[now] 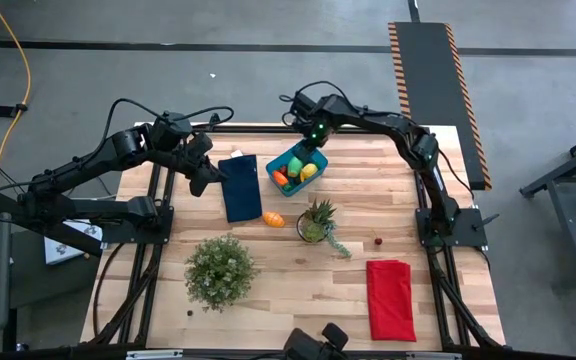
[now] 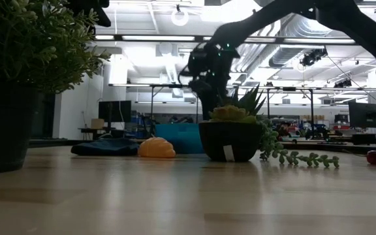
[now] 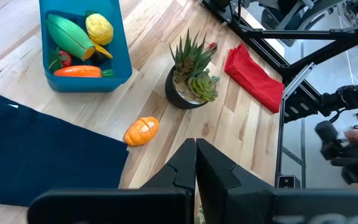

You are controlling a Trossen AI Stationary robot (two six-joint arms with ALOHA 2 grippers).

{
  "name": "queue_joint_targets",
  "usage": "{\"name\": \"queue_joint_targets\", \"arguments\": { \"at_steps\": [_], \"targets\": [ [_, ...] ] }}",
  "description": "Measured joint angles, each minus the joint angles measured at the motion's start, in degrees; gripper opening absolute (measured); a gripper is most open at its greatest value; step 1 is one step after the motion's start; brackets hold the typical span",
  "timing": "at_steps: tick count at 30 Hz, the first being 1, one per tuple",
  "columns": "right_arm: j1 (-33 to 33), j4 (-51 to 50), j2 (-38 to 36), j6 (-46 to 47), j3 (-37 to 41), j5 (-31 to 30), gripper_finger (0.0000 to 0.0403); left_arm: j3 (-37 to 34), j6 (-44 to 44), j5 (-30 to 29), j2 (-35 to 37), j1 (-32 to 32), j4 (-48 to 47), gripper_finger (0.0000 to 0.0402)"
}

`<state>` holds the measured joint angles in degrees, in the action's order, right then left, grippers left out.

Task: Pick and placing Produce into tupperware
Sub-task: Put the orange croissant into the blue bin

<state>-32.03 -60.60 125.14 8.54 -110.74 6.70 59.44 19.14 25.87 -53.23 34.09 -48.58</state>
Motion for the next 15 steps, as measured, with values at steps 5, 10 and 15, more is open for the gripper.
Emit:
{"name": "queue_joint_targets", "arguments": {
  "at_steps": [5,10,15],
  "targets": [
    [0.0,-3.76,-0.11,-0.97,-6.53,0.02,0.0114,0.0,0.11,0.0,0.0,0.0,0.0,0.0001],
    [0.0,-8.84,-0.13,-3.08,-11.27,0.02,0.0114,0.0,0.17,0.01,0.0,0.01,-0.01,0.0001],
    [0.14,-14.01,-0.13,-4.07,-13.58,0.03,0.0114,0.0,0.17,0.08,0.0,0.0,-0.02,0.0001]
  ]
}}
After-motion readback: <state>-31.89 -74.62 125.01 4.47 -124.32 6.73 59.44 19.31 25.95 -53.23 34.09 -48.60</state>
